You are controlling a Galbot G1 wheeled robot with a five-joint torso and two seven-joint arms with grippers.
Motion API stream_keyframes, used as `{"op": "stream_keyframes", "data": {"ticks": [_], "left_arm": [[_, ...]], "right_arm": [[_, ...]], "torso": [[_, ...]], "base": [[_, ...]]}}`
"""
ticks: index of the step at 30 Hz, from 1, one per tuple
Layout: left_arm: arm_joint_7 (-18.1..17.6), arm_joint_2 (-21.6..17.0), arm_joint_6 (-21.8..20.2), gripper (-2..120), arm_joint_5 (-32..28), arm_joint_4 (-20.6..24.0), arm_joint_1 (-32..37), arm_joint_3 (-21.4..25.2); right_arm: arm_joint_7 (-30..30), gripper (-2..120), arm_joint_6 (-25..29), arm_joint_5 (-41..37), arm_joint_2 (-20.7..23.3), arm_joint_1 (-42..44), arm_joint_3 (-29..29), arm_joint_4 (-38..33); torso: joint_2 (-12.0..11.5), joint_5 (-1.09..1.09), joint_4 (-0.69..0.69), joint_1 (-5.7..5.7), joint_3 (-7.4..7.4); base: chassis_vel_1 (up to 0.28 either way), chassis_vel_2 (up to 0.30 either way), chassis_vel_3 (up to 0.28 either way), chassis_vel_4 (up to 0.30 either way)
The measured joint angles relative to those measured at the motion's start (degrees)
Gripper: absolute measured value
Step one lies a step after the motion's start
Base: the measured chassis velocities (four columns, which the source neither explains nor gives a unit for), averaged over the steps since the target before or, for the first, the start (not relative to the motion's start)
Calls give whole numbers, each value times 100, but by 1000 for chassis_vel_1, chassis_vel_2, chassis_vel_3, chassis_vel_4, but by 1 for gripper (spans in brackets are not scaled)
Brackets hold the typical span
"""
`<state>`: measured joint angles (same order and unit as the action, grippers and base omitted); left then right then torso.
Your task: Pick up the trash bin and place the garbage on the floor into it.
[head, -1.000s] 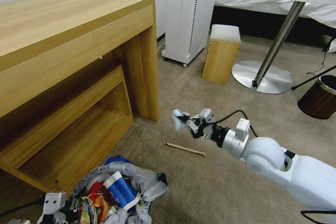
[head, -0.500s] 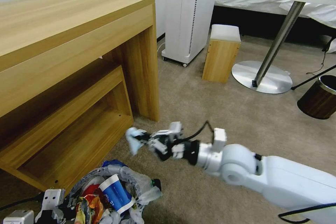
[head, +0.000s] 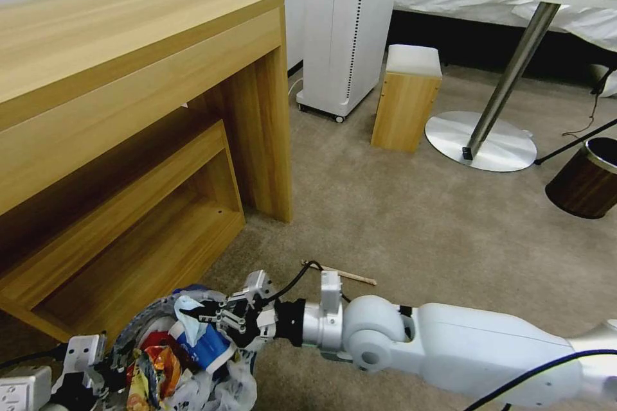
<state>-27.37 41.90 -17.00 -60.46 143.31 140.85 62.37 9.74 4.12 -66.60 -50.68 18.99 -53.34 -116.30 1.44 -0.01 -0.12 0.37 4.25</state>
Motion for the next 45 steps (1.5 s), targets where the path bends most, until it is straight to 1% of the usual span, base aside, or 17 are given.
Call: {"op": "stream_keyframes", "data": {"ticks": [7, 11, 18, 19, 26, 28, 29, 31, 33, 34, 36, 39, 41, 42, 43, 44, 45], "left_arm": [[24, -58, 108, 0, 41, -1, 27, 82], [88, -68, 129, 0, 82, -2, 64, 171], [203, 121, 173, 0, 385, -72, 55, -24], [203, 121, 173, 0, 385, -72, 55, -24], [293, 296, 176, 0, 587, -72, 76, -119], [318, 352, 176, 0, 644, -72, 82, -154], [336, 400, 176, 0, 692, -71, 85, -172], [346, 427, 176, 0, 709, -66, 86, -174], [393, 488, 176, 0, 755, -49, 98, -174], [393, 488, 176, 0, 755, -49, 98, -174], [470, 510, 170, 0, 770, -23, 90, -171], [526, 503, 168, 0, 773, -23, 58, -146], [567, 447, 169, 0, 779, -40, -23, -129], [567, 447, 169, 0, 779, -40, -23, -129], [601, 435, 176, 0, 813, -62, -56, -168], [622, 426, 179, 0, 845, -84, -91, -213], [622, 426, 179, 0, 845, -84, -91, -213]], "right_arm": [[-139, 0, 48, -89, -617, -292, -346, 615], [-203, 2, 28, -143, -742, -310, -375, 681], [41, 30, -197, -172, -626, -342, -393, 557], [41, 30, -197, -172, -626, -342, -393, 557], [40, 60, -258, -303, -590, -449, -279, 464], [15, 64, -283, -329, -571, -463, -258, 422], [-25, 70, -238, -279, -543, -467, -243, 394], [-31, 73, -231, -217, -523, -466, -197, 383], [-96, 86, -117, 1, -473, -397, 127, 391], [-96, 86, -117, 1, -473, -397, 127, 391], [-382, 95, -113, 395, -376, -277, 650, 480], [-886, 99, -332, 655, -296, -142, 1106, 613], [-2388, 100, -1059, 838, -97, 261, 1840, 799], [-2388, 100, -1059, 838, -97, 261, 1840, 799], [-3094, 100, -1308, 1024, 45, 546, 2187, 852], [-3507, 100, -1424, 1278, 146, 738, 2395, 879], [-3507, 100, -1424, 1278, 146, 738, 2395, 879]], "torso": [[0, 0, 1, 0, 0], [0, 1, 0, 0, 0], [0, 1, 0, -1, 0], [0, 1, 0, -1, 0], [0, 2, 0, 0, 0], [0, 1, 0, 0, 0], [0, 1, 0, 0, 0], [0, 2, 0, 0, 0], [0, 2, 0, -1, 0], [0, 2, 0, -1, 0], [0, 2, 1, 0, 0], [1, 2, 1, -1, -1], [0, 3, 1, 0, 0], [0, 3, 1, 0, 0], [0, 3, -1, 0, 0], [0, 4, 0, 0, 0], [0, 4, 0, 0, 0]], "base": [[0, 0, 0, 0], [0, 0, 0, 0], [0, 0, 0, 0], [0, 0, 0, 0], [0, 0, 0, 0], [0, 0, 0, 0], [0, 0, 0, 0], [0, 0, 0, 0], [0, 0, 0, 0], [0, 0, 0, 0], [0, 0, 0, 0], [0, 0, 0, 0], [0, 0, 0, 0], [0, 0, 0, 0], [0, 0, 0, 0], [0, 0, 0, 0], [0, 0, 0, 0]]}}
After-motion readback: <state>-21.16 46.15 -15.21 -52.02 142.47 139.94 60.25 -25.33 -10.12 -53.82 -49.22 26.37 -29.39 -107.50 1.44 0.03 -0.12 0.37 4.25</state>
